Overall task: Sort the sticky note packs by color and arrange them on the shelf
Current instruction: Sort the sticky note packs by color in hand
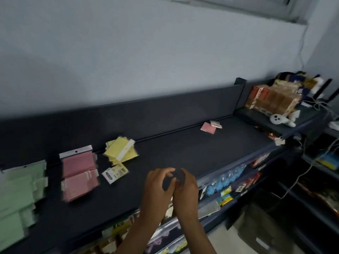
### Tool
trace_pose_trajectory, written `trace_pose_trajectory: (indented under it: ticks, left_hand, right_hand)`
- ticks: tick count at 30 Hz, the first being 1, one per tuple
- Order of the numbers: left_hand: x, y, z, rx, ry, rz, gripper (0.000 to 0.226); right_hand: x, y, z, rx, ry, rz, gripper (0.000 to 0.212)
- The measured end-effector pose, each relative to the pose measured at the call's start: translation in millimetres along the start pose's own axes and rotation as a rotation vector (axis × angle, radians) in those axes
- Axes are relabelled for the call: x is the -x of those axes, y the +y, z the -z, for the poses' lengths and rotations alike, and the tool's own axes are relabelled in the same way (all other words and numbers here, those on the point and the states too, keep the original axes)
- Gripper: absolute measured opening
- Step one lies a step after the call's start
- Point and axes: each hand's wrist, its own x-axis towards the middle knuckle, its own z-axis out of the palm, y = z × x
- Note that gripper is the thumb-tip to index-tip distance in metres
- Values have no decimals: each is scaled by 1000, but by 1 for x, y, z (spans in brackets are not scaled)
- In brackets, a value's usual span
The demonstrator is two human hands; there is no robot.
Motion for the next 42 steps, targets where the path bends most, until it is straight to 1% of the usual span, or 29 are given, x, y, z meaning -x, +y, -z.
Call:
trace_pose_trajectory:
  ticks: [5, 10, 17, 22, 25, 28, 31, 34, 37, 38, 39, 42]
  left_hand:
    - [-16, 23, -67, 14, -50, -10, 26]
    - [-37, 42, -124, -24, -106, -60, 23]
    - [-53, 60, -189, -55, -146, -87, 29]
    - [-65, 84, -231, -30, -219, -134, 37]
    - [-71, 96, -260, -19, -265, -161, 40]
    - [-81, 99, -290, 4, -301, -187, 32]
    - [-98, 102, -321, 40, -327, -185, 30]
    - [-122, 107, -352, 87, -355, -186, 31]
    - [-154, 111, -376, 96, -332, -191, 32]
    - [-165, 111, -384, 95, -316, -180, 32]
    - [-177, 110, -391, 91, -298, -178, 31]
    - [-211, 106, -407, 83, -286, -168, 33]
  right_hand:
    - [-40, 29, 41, -68, 41, -35, 45]
    - [-81, 67, 89, -70, 99, -13, 41]
    - [-112, 106, 148, -40, 98, -4, 42]
    - [-131, 130, 177, -28, 125, -45, 42]
    - [-145, 146, 193, -40, 153, -97, 37]
    - [-163, 159, 212, -66, 180, -125, 23]
    - [-190, 172, 221, -47, 185, -140, 34]
    - [-222, 184, 228, -13, 197, -125, 39]
    - [-262, 189, 238, -13, 214, -137, 27]
    - [-276, 191, 239, -13, 200, -123, 19]
    - [-289, 191, 241, -10, 177, -108, 17]
    - [-328, 191, 242, 45, 161, -48, 26]
